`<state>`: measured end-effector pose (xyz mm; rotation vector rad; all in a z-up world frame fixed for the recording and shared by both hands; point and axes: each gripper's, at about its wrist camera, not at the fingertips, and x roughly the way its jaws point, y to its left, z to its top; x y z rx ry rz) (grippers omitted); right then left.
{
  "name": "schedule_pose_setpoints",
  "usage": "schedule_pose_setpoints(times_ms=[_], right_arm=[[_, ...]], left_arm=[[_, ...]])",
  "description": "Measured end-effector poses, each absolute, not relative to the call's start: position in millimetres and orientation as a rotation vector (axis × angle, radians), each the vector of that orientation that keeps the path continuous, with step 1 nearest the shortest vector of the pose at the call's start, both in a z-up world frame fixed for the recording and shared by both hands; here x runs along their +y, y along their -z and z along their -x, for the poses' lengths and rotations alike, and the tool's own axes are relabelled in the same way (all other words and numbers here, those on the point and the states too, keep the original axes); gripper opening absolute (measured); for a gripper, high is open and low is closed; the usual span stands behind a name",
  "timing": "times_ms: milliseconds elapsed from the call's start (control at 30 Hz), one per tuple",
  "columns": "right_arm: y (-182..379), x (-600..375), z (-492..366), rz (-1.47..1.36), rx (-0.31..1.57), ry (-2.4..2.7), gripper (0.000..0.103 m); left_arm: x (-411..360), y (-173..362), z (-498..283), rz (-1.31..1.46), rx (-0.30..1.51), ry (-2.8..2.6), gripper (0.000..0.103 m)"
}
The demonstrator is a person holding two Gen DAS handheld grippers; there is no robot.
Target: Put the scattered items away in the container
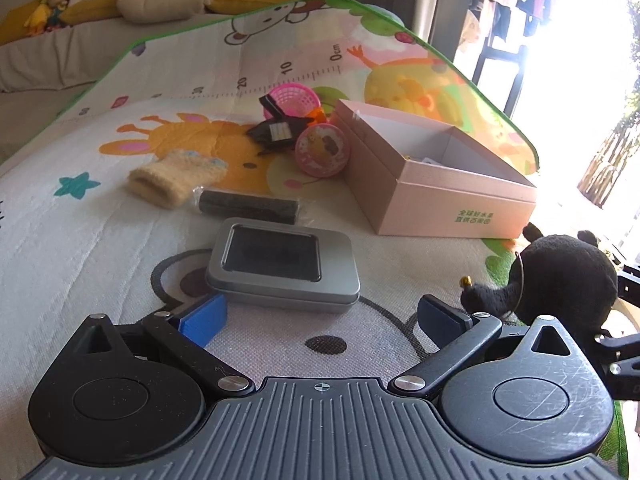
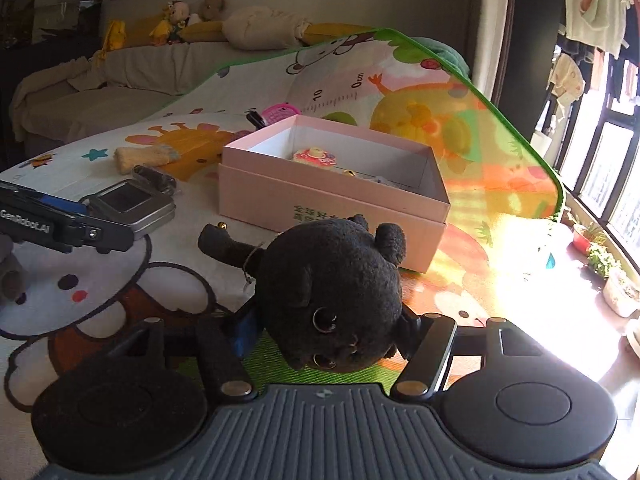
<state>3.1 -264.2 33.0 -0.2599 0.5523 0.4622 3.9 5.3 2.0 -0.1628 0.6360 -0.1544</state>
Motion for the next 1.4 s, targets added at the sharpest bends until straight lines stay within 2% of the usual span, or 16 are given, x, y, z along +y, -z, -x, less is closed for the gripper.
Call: schedule_pose_setpoints(times_ms=[133, 233, 267, 300, 367, 600, 700, 867, 1000, 1033, 1067, 1200, 1400], right_arm=[[-35, -257, 19, 0.347, 0.54, -0.656, 0.065], [-29, -257, 25, 0.5, 0.5, -0.595, 0.075], [-27, -257, 25, 0.538, 0.486, -0.557, 0.082], [-26, -259, 24, 0.572, 0.474, -0.522, 0.086], [-26, -266, 21, 0.603, 0.468, -0.467, 0.086], [-24, -291, 16, 0.505, 0.532, -0.339, 0.093], [-35, -304, 23, 0.328, 0.553, -0.409, 0.103], [-44, -304, 16, 0.087, 0.561, -0.425, 0.103], [-24, -284, 1, 0.146, 0.568, -0.299, 0.103], [-20, -281, -2, 0.136, 0.579, -0.291, 0.1], [-18, -278, -6, 0.122, 0.601, -0.292, 0.089], [-20, -270, -6, 0.076, 0.613, -0.377, 0.088], [-16, -249, 6, 0.179, 0.586, -0.406, 0.089]], left_arm=[[6, -2, -4, 0.167, 0.635, 0.156, 0.103], [5, -2, -4, 0.166, 0.635, 0.155, 0.103], [5, -2, -4, 0.167, 0.635, 0.155, 0.103], [4, -2, -4, 0.169, 0.634, 0.156, 0.103], [4, -2, -4, 0.167, 0.635, 0.155, 0.103], [6, -2, -4, 0.165, 0.635, 0.154, 0.103], [5, -2, -4, 0.161, 0.637, 0.152, 0.103], [1, -2, -4, 0.139, 0.642, 0.143, 0.103], [-4, -6, -4, 0.066, 0.662, 0.131, 0.103], [-5, -8, -3, 0.031, 0.658, 0.126, 0.103], [-6, -10, -4, 0.001, 0.65, 0.118, 0.103], [-6, -14, -22, -0.065, 0.674, 0.096, 0.103], [-16, -7, -48, -0.121, 0.719, 0.086, 0.103]])
